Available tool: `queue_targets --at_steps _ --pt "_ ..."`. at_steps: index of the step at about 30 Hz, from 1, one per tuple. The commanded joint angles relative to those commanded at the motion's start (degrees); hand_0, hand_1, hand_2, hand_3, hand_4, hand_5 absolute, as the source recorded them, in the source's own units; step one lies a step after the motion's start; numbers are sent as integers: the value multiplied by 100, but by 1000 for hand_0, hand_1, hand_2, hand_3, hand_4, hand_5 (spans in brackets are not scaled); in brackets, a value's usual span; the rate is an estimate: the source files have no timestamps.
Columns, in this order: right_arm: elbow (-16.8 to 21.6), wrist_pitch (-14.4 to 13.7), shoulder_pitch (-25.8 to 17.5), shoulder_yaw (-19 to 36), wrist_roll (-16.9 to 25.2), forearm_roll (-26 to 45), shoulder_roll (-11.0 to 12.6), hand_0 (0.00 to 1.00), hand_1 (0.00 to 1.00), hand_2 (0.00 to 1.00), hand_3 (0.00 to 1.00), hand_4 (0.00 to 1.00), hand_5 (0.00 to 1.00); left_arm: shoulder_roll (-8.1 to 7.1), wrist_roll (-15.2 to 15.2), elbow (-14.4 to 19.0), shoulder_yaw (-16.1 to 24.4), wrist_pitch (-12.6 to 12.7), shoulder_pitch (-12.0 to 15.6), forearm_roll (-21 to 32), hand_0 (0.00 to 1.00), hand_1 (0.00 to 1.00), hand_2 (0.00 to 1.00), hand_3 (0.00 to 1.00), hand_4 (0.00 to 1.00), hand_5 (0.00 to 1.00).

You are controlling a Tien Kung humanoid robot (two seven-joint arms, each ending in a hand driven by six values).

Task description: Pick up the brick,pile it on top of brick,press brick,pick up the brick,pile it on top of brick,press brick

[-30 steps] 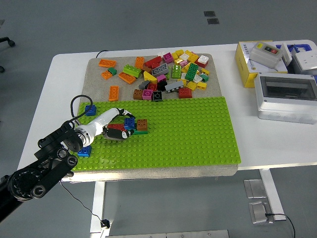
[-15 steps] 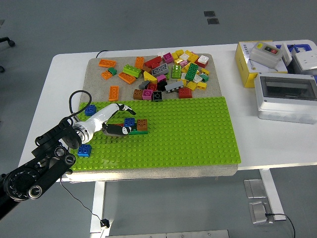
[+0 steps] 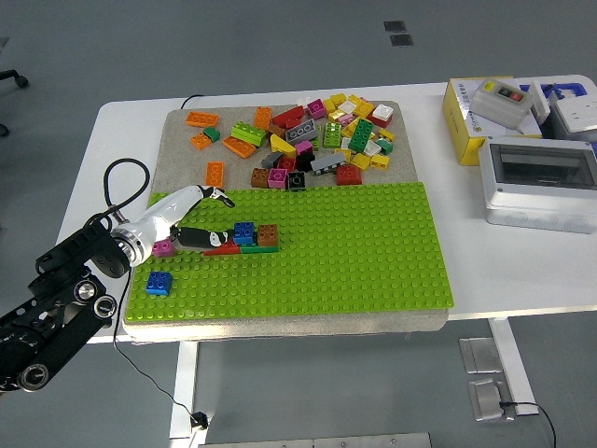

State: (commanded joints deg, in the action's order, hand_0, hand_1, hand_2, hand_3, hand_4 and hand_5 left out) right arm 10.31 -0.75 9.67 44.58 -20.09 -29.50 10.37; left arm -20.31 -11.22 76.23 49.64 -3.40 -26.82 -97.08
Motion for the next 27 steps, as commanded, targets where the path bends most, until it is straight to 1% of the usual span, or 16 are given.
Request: queue_targets --at_steps 3,4,6,14,15,27 --pt "0 0 -8 34 -8 -28 -2 729 662 643 833 648 998 -44 -41 45 -35 -21 52 -31 998 956 933 702 792 438" --pt "0 1 -10 47 -13 -42 -4 727 662 643 833 647 998 -50 -52 52 -59 -28 67 -42 998 958 935 693 800 471" --pt "0 2 -13 63 -19 -58 -6 727 662 643 833 647 998 -47 -58 59 -89 -35 78 -57 998 958 935 693 800 471" --pt "0 -1 -20 99 -25 -97 -13 730 661 642 830 647 998 13 -41 87 -190 -19 81 -90 998 964 936 692 802 481" --pt "0 -1 -19 99 -24 -97 -13 730 660 642 830 647 998 20 -39 79 -194 -18 78 -89 998 964 937 691 788 495" --pt "0 -4 10 78 -7 -86 -17 730 660 641 830 649 998 118 -19 -105 -216 -3 32 -62 998 964 938 690 798 494"
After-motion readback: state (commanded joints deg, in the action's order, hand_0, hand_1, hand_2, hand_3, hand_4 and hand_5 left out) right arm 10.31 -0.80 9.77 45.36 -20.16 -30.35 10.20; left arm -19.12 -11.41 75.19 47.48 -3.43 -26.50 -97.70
